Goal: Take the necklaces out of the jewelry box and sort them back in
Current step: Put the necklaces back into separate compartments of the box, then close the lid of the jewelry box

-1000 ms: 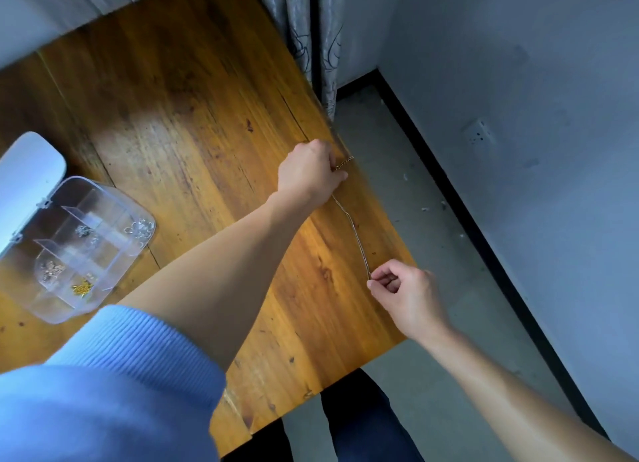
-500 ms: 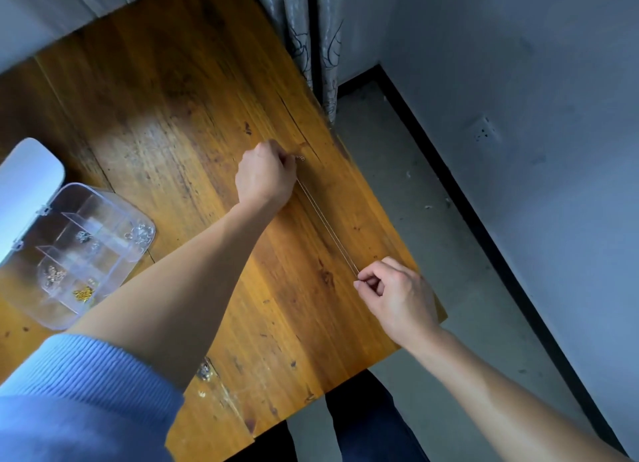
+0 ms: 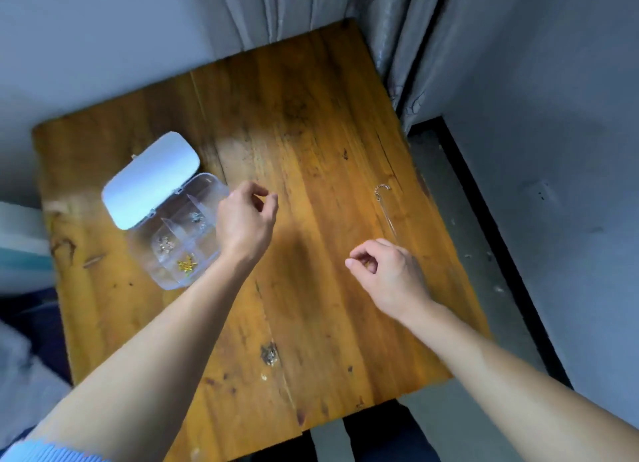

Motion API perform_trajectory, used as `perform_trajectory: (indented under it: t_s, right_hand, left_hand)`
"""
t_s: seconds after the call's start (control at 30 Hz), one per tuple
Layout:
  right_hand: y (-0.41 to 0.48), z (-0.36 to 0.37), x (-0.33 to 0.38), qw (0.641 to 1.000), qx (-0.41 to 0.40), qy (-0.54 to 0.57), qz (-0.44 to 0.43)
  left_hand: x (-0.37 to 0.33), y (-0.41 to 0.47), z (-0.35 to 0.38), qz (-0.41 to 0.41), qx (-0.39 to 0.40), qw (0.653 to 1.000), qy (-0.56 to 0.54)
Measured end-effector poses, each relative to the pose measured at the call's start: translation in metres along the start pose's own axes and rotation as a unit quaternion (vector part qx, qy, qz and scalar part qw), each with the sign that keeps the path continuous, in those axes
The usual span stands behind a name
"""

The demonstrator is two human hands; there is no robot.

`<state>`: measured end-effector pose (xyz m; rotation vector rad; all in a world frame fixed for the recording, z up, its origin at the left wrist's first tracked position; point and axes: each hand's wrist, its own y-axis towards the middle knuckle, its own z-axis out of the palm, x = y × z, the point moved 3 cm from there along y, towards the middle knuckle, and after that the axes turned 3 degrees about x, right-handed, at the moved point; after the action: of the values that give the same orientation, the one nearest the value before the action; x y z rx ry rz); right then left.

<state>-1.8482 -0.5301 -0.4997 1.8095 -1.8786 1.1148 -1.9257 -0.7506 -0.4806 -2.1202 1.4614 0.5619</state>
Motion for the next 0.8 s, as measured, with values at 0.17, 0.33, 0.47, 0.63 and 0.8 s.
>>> perform_trajectory:
  t_s: [0.17,0.33,0.47,0.63,0.8]
  right_hand:
    - [0.055,0.054,0.078,0.999,0.027,-0.003,-0.039]
    - [0.108,0.103,0.135,1.0,0.014,-0.01,-0.012]
    - [0.132,0.127,0.158,0.998,0.015,-0.032,0.042]
    - [0.127,0.142,0.168,0.994,0.028,-0.077,0.066]
    - [0.15,0.15,0.197,0.99,0.025,0.092,0.105]
  left_hand:
    - [0.09,-0.023,-0.092,-0.053,-0.112,0.992,0.008]
    - [0.171,-0.029,-0.125,-0.164,-0.078,0.983,-0.005]
    - [0.199,-0.019,-0.118,-0.191,0.015,0.976,-0.102]
    - [0.225,-0.002,-0.134,-0.137,-0.005,0.985,-0.106]
    - [0.237,0.012,-0.142,-0.103,0.046,0.986,-0.12]
